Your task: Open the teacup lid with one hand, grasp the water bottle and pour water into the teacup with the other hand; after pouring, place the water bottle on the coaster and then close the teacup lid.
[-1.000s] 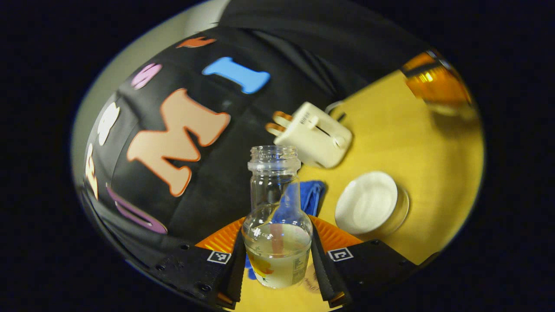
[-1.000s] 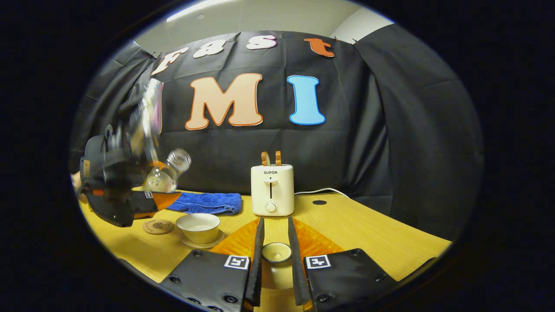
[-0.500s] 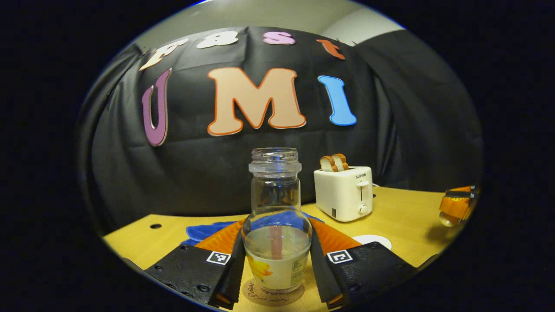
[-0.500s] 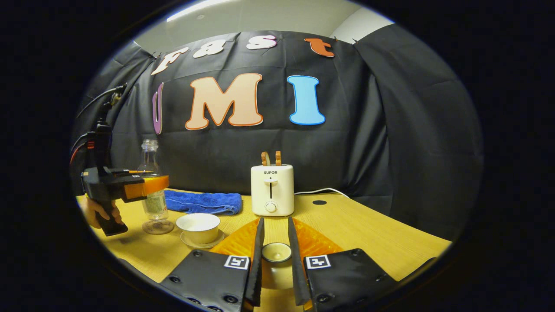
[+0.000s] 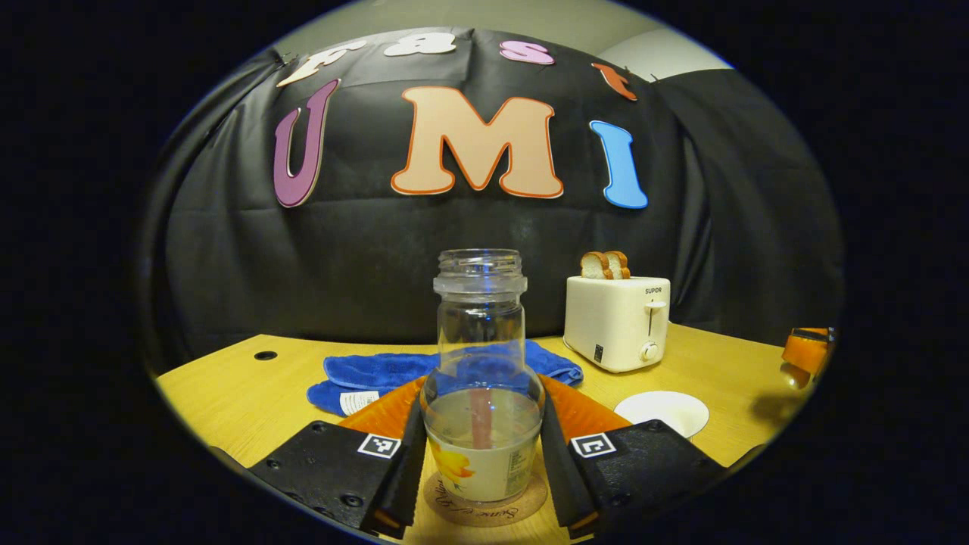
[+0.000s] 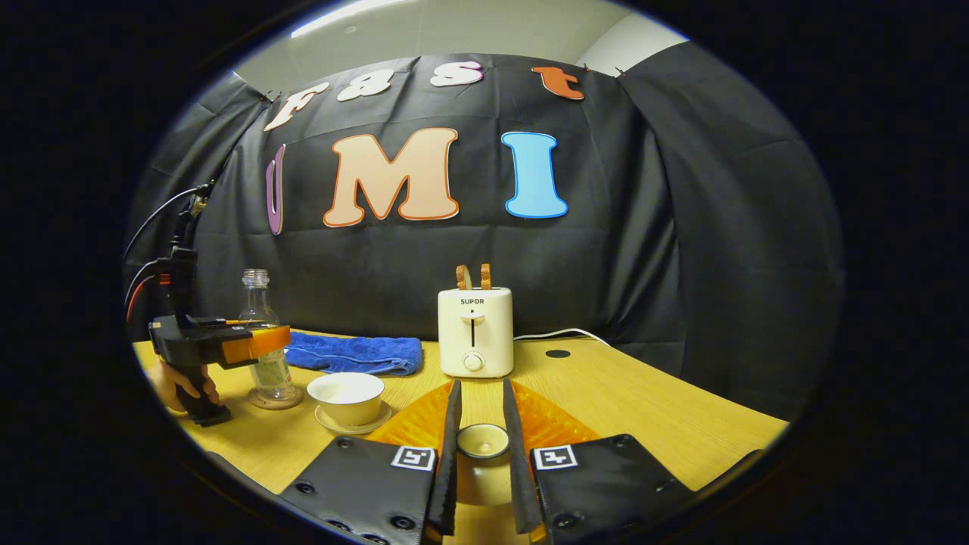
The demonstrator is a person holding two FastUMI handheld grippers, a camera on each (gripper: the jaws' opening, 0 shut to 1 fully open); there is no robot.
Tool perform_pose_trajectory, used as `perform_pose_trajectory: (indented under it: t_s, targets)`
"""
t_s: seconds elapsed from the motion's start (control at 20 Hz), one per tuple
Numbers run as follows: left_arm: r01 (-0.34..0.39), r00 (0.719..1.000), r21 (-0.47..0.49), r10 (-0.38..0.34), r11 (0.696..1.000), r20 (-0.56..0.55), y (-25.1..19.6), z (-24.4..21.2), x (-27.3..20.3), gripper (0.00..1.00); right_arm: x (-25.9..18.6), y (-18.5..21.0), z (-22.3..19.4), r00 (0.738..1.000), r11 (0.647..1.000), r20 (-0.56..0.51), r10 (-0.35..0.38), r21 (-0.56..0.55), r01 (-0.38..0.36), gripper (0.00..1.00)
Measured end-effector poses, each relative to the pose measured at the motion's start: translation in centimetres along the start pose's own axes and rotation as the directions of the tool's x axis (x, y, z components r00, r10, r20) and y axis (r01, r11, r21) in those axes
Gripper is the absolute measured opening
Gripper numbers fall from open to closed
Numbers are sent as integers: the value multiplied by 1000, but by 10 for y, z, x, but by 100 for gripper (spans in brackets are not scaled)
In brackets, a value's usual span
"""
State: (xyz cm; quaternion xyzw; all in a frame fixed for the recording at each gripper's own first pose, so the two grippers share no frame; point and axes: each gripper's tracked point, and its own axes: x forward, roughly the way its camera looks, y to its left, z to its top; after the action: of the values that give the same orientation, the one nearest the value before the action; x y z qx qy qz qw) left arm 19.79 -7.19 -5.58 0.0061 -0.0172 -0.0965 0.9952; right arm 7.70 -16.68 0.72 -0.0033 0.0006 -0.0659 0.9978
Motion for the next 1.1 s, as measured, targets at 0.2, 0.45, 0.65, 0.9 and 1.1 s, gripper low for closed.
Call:
perform_pose_trajectory:
  t_s: [0.2, 0.45, 0.65, 0.9, 1.1]
  targets:
    - [-5, 1000, -4, 5, 1000, 16, 0, 3, 3, 67, 0, -1, 0, 1000, 1000, 0, -5, 0, 5, 33]
    - [10, 1000, -10, -11, 1000, 0, -4, -1, 4, 72, -1, -1, 0, 1000, 1000, 1, -8, -1, 8, 33]
    - [-32, 999, -6, 32, 999, -4, 5, -2, 1, 93, 0, -1, 0, 1000, 1000, 1, -4, 0, 4, 33]
    - [-45, 999, -8, 44, 999, -12, 8, -2, -22, 94, -1, 8, 0, 1000, 1000, 0, 31, 2, -31, 33]
    - [-22, 1000, -8, 22, 1000, -10, 7, -2, -67, 95, 6, 35, -2, 992, 992, -3, 124, 6, -124, 33]
